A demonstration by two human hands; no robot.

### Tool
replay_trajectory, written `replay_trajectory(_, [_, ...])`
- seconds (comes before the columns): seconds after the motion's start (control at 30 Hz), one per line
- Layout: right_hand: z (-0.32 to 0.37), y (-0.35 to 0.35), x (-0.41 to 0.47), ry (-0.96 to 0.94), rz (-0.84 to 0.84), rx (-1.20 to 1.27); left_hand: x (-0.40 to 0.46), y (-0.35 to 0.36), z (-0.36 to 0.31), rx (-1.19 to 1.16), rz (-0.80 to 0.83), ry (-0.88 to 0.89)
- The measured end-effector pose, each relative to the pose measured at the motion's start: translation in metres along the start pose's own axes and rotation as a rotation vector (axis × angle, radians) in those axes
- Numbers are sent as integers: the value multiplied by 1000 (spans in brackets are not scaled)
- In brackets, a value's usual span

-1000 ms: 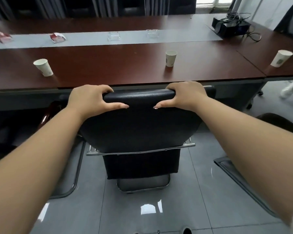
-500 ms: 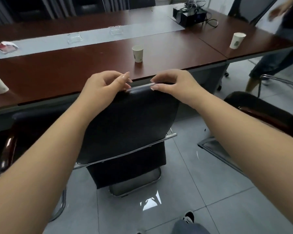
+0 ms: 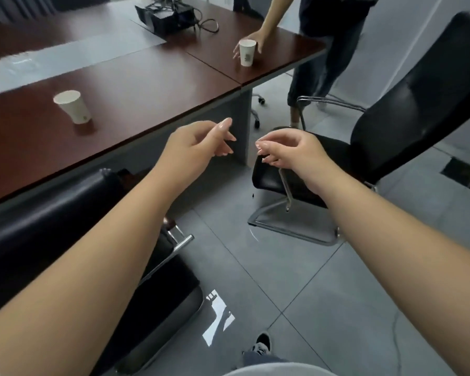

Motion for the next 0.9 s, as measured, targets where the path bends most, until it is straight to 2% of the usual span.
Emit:
replay_trajectory(0.23, [-34, -80, 34, 75, -97, 21, 54, 87, 35, -108, 32, -92])
replay_trajectory(0.67, [-105, -135, 142, 296, -133, 33, 135, 177, 143, -238, 58, -333])
replay_trajectory(0.9, [-154, -159, 238, 531, -122, 12, 177, 232, 242, -256, 79, -647])
Point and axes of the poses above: each hand's wrist, its own x-axis towards the middle knuckle, its own y-axis out of the palm, z = x × y, the point moved 9 cm from there along x, towards the middle knuckle, and after that the axes turned 13 degrees about y, right-handed, at the moved point
